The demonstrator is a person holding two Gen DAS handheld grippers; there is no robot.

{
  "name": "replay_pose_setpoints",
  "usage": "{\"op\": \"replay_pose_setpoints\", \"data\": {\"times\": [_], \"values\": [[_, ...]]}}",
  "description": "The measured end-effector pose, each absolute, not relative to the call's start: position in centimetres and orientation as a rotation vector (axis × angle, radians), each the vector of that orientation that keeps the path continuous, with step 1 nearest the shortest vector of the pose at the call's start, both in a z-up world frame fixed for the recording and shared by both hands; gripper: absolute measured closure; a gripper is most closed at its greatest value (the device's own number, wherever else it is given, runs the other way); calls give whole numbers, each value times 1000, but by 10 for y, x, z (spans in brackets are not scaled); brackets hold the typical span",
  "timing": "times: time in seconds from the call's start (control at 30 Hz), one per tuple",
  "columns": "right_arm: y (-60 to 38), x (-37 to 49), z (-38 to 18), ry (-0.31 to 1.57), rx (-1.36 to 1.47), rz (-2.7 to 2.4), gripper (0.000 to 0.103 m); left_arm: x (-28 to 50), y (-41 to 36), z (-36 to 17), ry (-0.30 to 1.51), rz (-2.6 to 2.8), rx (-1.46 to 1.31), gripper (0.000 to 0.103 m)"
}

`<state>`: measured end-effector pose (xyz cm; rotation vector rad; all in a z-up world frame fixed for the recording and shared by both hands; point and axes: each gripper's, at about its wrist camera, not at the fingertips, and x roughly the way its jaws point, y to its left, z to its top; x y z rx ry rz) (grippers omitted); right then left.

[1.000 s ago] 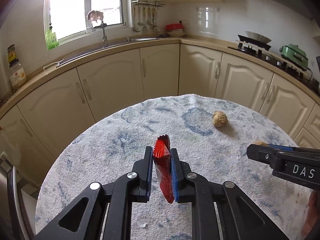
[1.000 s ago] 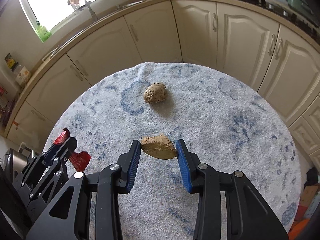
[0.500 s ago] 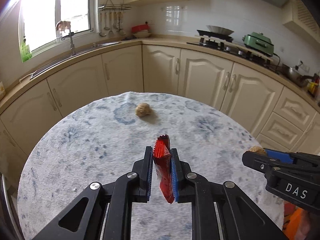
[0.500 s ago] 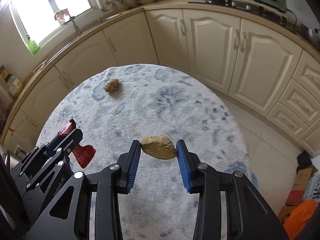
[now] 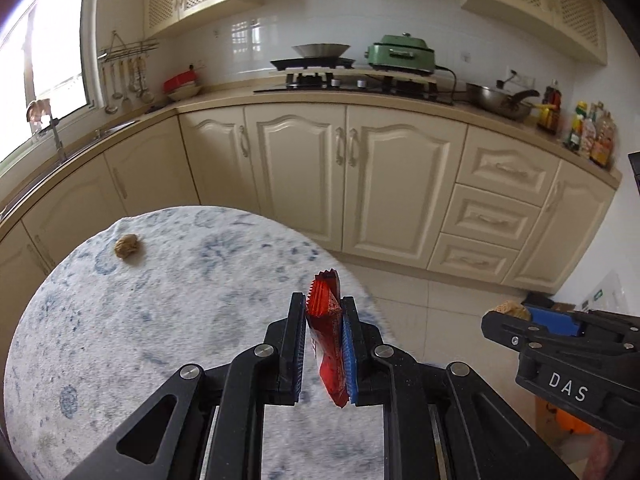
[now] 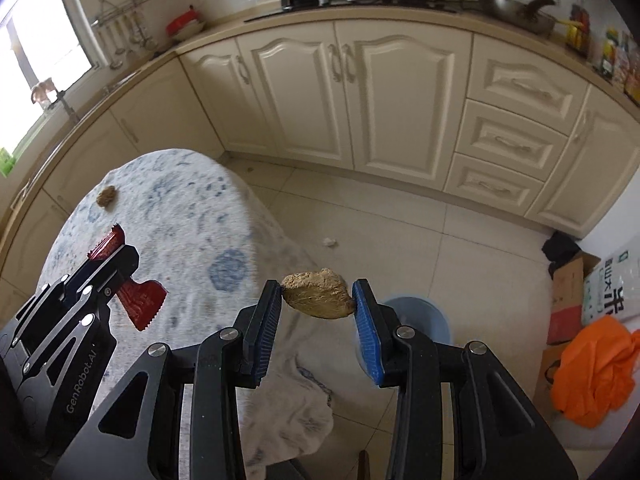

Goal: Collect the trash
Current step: 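Carry the red wrapper and brown lump with both grippers toward the blue bin, then open the left gripper over the bin while the right gripper opens, dropping the lump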

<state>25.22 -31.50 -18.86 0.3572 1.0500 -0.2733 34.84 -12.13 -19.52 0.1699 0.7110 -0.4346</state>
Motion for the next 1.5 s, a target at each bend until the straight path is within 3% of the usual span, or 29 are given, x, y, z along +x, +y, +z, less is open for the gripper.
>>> {"op": "replay_pose_setpoints", "data": {"times": [0.63, 1.1, 1.27, 1.33, 1.5], "values": [[-449, 187, -248, 1124, 516, -521, 65, 376, -290, -249, 870, -681, 314, 90], [-462, 178, -289, 1184, 572, -556, 65, 451, -362, -296, 997, -730, 365, 88], [-458, 183, -297, 1189, 596, -555, 65, 466, -364, -302, 1012, -703, 365, 76], [-455, 184, -300, 1191, 608, -548, 65, 469, -364, -305, 1027, -698, 369, 55], [-443, 188, -304, 1187, 622, -546, 65, 468, -354, -304, 1037, -666, 345, 45]]}}
